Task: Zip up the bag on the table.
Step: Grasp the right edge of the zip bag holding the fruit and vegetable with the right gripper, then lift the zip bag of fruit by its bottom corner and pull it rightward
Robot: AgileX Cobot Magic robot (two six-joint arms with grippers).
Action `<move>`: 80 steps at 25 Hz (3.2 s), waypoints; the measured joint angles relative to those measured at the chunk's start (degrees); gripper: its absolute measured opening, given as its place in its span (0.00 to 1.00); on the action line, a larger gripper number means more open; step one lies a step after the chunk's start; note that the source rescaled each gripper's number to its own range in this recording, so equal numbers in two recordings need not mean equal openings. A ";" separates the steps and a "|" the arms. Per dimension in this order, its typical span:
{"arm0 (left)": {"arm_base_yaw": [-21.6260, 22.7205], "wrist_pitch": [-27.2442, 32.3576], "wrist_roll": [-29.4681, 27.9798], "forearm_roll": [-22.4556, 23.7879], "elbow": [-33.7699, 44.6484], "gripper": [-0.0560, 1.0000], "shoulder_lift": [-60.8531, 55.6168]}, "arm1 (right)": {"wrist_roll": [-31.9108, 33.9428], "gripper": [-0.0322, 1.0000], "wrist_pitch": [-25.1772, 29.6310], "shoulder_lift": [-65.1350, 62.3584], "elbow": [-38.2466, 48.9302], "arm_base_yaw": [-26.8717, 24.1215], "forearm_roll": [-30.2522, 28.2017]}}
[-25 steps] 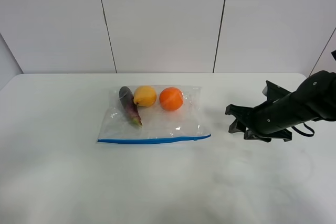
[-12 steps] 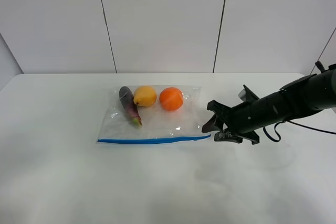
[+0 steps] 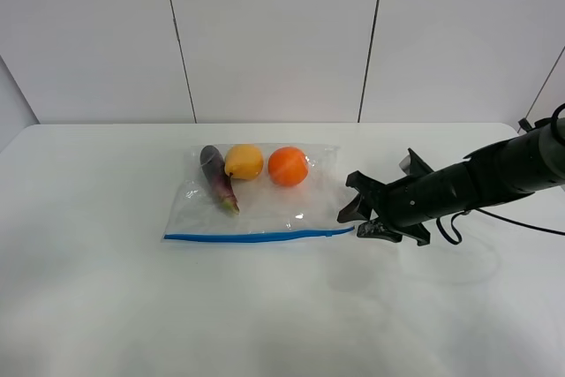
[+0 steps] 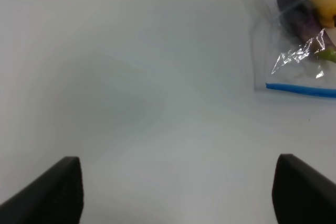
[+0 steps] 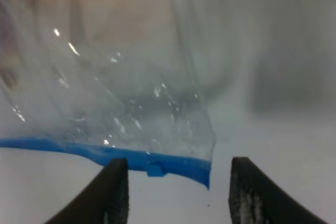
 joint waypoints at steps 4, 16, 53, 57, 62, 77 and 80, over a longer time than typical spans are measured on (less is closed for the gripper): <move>0.00 0.00 0.00 0.00 0.00 1.00 0.00 | -0.45 0.63 0.18 0.50 -0.02 0.00 1.14; 0.00 0.00 0.00 -0.05 0.00 1.00 0.00 | -8.58 0.52 1.50 5.90 -0.06 0.00 9.38; 0.00 0.00 0.00 -0.10 0.00 1.00 0.00 | -13.45 0.03 13.63 4.82 -8.86 0.00 17.15; 0.00 0.00 0.00 -0.10 0.00 1.00 0.00 | -13.45 0.03 13.70 3.40 -8.97 0.00 17.23; 0.00 0.00 0.00 -0.10 0.00 1.00 0.00 | -13.45 0.03 13.83 1.93 -8.97 0.00 17.30; 0.00 0.00 0.00 -0.10 0.00 1.00 0.00 | -14.69 0.03 15.11 1.87 -8.97 0.00 17.88; 0.00 0.00 0.00 -0.10 0.00 1.00 0.00 | -15.62 0.03 15.95 1.87 -8.97 0.00 17.96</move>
